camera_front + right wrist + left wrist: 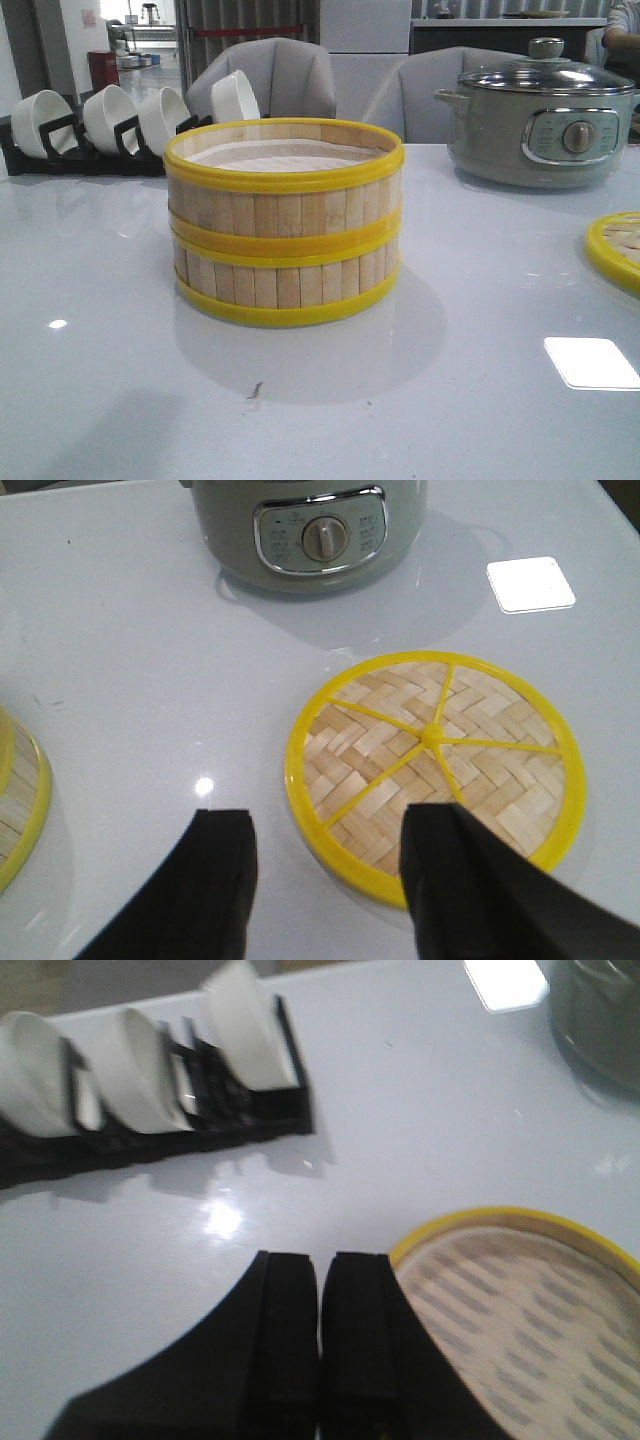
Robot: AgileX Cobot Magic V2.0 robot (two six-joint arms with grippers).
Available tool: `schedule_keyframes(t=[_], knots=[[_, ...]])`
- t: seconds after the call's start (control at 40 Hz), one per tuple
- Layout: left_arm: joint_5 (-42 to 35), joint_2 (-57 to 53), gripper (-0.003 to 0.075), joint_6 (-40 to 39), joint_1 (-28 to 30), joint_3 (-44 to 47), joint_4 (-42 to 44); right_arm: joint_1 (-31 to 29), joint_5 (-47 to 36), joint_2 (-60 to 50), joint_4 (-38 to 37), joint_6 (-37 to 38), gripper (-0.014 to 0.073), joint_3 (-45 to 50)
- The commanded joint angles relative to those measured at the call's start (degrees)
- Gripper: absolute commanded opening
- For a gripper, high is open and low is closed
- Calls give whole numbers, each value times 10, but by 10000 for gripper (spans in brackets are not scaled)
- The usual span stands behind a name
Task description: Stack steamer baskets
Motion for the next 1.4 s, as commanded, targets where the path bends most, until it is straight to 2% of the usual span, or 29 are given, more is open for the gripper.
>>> schedule_keyframes(t=[0.0,0.125,0.225,0.325,0.55,0.899,1.199,1.374], knots=[[-35,-75,90,1,67,-10,-19,2,-45,-4,-2,-4,444,-24],[-50,-136,88,-3,141,49,-24,2,-45,-4,-2,-4,444,-24],[-70,-184,88,-3,191,124,-64,2,-45,-4,-2,-4,444,-24],[-106,-241,88,-3,214,220,-78,2,-45,-4,-2,-4,444,-24],[-208,-376,88,-3,215,447,-72,2,-45,-4,-2,-4,444,-24],[-330,-557,88,-4,140,715,-43,2,-48,-4,-2,-4,444,-24],[-385,-640,88,-19,136,888,-44,2,-31,-4,-2,-4,444,-24],[-400,-644,88,-19,136,924,-54,2,-14,-4,-2,-4,444,-24]])
